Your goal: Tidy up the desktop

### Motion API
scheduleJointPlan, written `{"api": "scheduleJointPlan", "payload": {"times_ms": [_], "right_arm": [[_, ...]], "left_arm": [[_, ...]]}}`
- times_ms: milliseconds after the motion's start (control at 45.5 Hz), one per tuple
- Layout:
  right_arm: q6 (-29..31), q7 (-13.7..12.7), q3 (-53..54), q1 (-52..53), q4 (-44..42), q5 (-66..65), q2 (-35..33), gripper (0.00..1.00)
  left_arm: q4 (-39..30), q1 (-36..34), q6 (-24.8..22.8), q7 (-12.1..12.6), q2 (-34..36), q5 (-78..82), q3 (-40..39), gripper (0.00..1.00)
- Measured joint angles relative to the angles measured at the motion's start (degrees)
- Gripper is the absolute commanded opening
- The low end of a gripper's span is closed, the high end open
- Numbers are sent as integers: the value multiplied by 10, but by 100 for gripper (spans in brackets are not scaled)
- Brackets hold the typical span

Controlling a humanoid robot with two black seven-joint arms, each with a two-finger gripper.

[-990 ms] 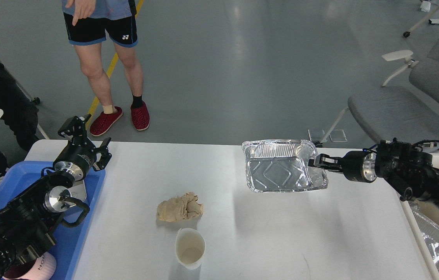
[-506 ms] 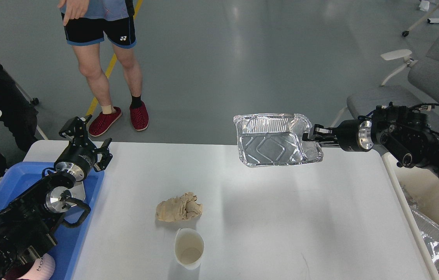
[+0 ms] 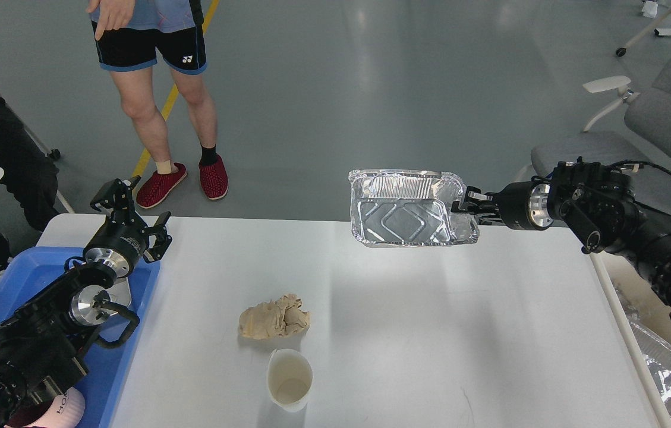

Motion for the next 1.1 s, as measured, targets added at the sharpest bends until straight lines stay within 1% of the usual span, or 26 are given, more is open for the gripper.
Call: {"api": "scheduleJointPlan", "payload": {"times_ms": [242,374,682,1012,1100], "right_arm": [[1,1,0,0,-13,6,11,0],[2,1,0,1,-24,7,23,0],[17,9,-1,-5,-22,4,23,0],[24,18,2,-24,-10,7,-3,0],[28,20,10,-24,15,16,-25,0]], "left_arm": [[0,1,0,0,-1,0,1,91],[0,1,1,-2,-2,0,14,91],[0,-1,3,-6,-5,0,20,91],[1,2,5,-6,-1,0,21,91],[1,1,5,-5,2,0,21,91]]}}
